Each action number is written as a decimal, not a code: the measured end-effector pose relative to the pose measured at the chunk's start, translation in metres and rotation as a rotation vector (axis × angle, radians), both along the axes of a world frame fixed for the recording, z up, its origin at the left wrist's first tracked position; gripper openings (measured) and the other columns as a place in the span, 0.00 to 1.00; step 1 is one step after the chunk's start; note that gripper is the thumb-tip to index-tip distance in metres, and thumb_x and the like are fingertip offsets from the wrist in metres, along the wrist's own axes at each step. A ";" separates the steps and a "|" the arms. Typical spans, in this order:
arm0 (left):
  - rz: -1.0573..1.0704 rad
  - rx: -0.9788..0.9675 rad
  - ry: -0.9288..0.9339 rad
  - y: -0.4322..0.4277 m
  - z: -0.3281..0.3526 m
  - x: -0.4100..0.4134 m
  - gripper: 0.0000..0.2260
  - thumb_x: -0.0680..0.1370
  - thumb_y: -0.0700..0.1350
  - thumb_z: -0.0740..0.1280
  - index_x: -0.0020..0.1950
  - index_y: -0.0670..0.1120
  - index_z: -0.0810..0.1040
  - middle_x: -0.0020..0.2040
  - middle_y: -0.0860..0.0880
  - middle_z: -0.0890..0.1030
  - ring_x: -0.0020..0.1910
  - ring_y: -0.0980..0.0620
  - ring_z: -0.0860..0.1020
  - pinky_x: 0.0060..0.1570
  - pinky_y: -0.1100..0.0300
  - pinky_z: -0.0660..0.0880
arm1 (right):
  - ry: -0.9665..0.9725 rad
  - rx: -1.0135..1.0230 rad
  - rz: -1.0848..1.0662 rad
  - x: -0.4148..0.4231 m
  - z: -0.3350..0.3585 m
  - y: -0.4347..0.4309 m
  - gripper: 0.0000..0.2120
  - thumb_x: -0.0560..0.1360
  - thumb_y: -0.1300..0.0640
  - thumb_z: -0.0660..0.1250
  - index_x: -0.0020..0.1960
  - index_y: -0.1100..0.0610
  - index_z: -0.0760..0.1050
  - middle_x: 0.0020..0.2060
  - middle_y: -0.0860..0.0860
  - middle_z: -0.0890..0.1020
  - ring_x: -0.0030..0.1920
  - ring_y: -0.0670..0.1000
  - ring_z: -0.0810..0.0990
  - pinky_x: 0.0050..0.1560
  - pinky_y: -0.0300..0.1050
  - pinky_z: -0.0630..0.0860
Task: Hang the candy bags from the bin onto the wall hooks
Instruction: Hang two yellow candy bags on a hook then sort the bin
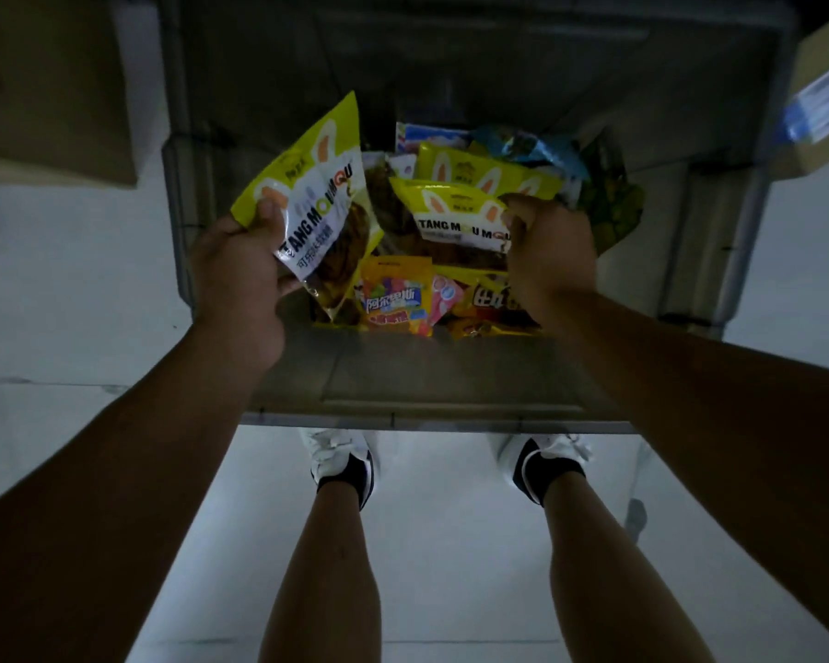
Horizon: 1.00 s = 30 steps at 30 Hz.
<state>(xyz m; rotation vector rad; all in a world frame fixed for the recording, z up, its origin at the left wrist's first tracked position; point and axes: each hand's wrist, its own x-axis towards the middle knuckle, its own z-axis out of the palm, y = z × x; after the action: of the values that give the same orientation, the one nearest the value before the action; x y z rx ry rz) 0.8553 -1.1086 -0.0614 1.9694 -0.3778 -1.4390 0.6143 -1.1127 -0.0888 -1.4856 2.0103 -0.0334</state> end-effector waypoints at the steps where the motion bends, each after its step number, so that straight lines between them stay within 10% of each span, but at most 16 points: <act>1: 0.007 -0.011 0.004 -0.002 0.007 0.000 0.07 0.81 0.52 0.65 0.47 0.55 0.81 0.51 0.53 0.85 0.51 0.50 0.84 0.45 0.53 0.81 | 0.003 -0.034 0.044 -0.001 0.009 -0.002 0.18 0.80 0.65 0.58 0.67 0.56 0.76 0.56 0.58 0.82 0.55 0.60 0.80 0.51 0.53 0.79; 13: 0.069 -0.138 0.066 -0.023 0.114 0.008 0.05 0.78 0.49 0.69 0.44 0.51 0.82 0.51 0.51 0.86 0.52 0.49 0.84 0.50 0.48 0.81 | -0.308 -0.271 -0.203 -0.003 0.127 -0.030 0.07 0.82 0.58 0.60 0.54 0.57 0.76 0.41 0.43 0.75 0.38 0.35 0.71 0.34 0.22 0.65; 18: 0.026 -0.281 0.171 -0.044 0.205 0.016 0.16 0.81 0.49 0.64 0.36 0.54 0.85 0.53 0.52 0.85 0.52 0.50 0.84 0.40 0.57 0.81 | -0.510 -0.352 -0.235 0.003 0.215 -0.041 0.13 0.82 0.61 0.60 0.40 0.51 0.66 0.34 0.43 0.70 0.33 0.33 0.70 0.31 0.25 0.65; 24: 0.049 -0.522 0.221 -0.068 0.338 0.026 0.14 0.82 0.48 0.58 0.64 0.46 0.76 0.63 0.46 0.81 0.60 0.46 0.81 0.49 0.53 0.82 | -0.725 -0.498 -0.149 0.014 0.348 -0.056 0.07 0.83 0.59 0.59 0.46 0.56 0.71 0.41 0.60 0.77 0.43 0.55 0.77 0.44 0.52 0.76; 30: 0.108 -0.712 0.124 -0.081 0.478 0.042 0.14 0.81 0.45 0.64 0.62 0.38 0.77 0.55 0.45 0.85 0.54 0.44 0.84 0.48 0.49 0.82 | -0.850 -0.683 -0.082 0.036 0.499 -0.076 0.07 0.82 0.60 0.60 0.47 0.60 0.73 0.39 0.52 0.79 0.41 0.49 0.81 0.40 0.45 0.79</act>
<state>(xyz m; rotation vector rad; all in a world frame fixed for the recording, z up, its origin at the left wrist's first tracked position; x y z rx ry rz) 0.8977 -1.1894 0.4169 1.3002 -0.6163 -1.1361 0.6505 -1.1887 0.4103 -1.3937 1.3755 -1.2657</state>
